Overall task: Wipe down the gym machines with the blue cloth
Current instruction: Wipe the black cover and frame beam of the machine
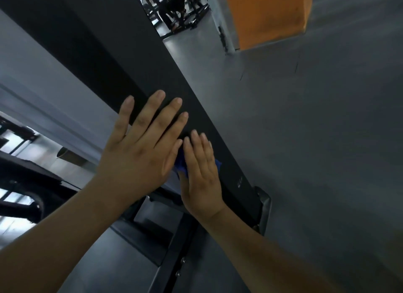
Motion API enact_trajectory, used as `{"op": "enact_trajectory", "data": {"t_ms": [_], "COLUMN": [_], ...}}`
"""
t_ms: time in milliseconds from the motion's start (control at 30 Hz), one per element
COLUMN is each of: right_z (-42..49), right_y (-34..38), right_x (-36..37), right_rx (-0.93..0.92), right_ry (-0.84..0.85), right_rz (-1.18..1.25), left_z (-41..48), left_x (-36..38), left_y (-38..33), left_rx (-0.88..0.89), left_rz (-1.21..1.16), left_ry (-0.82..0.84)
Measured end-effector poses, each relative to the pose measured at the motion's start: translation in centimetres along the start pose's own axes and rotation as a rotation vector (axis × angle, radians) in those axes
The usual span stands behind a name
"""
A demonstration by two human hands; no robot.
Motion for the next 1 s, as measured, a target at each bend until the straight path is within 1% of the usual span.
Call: {"op": "enact_trajectory", "data": {"t_ms": [100, 233, 300, 367, 433, 533, 633, 700, 767, 833, 900, 933, 1000], "right_z": [-1.5, -5.6, -4.4, -2.5, -1.7, -4.4, -8.7, -9.5, -8.4, -6.9, -7.3, -8.5, -12.1], "right_y": [-1.4, -5.0, -4.9, -4.6, -5.0, -6.6, -9.4, -9.8, -8.9, -7.8, -8.2, -9.3, -12.5], "right_x": [0.4, 0.7, -0.1, -1.1, -1.7, -1.2, -0.5, -0.2, 0.0, -0.1, -0.1, 0.1, 0.9], "right_rx": [0.073, 0.332, 0.419, 0.47, 0.501, 0.564, 0.744, 0.802, 0.796, 0.714, 0.646, 0.662, 0.821], "right_ry": [-0.005, 0.046, 0.057, 0.027, -0.005, 0.016, -0.011, -0.035, -0.031, 0.009, 0.052, 0.058, 0.027], "right_rz": [0.062, 0.2, 0.356, 0.55, 0.646, 0.627, 0.614, 0.588, 0.591, 0.587, 0.525, 0.491, 0.493], "left_z": [-0.7, -1.3, -1.3, -1.2, -1.0, -0.9, -1.1, -1.3, -1.4, -1.6, -1.6, -1.5, -1.3], "left_x": [1.0, 2.3, 2.8, 3.0, 3.4, 4.1, 5.0, 5.8, 6.7, 7.2, 7.6, 7.7, 8.0], "left_y": [-1.7, -3.8, -4.6, -5.0, -5.5, -6.6, -8.2, -9.5, -10.7, -11.3, -11.6, -11.8, -12.2], "left_rx": [0.049, 0.092, 0.097, 0.073, 0.062, 0.08, 0.112, 0.148, 0.178, 0.182, 0.175, 0.17, 0.166], "left_rz": [-0.012, -0.013, -0.019, -0.004, 0.005, 0.008, -0.003, -0.01, 0.01, 0.027, 0.037, 0.039, 0.03], "left_ry": [0.017, 0.035, 0.045, 0.041, 0.046, 0.078, 0.118, 0.152, 0.198, 0.223, 0.231, 0.23, 0.219]}}
Point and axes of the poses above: each hand's wrist, its own z-axis towards the middle knuckle, its own x-axis out of the palm, y = z × x, the point moved 8 cm from there along z, towards the middle knuckle, and after that the axes turned 13 degrees about y, right-handed, at the moved point
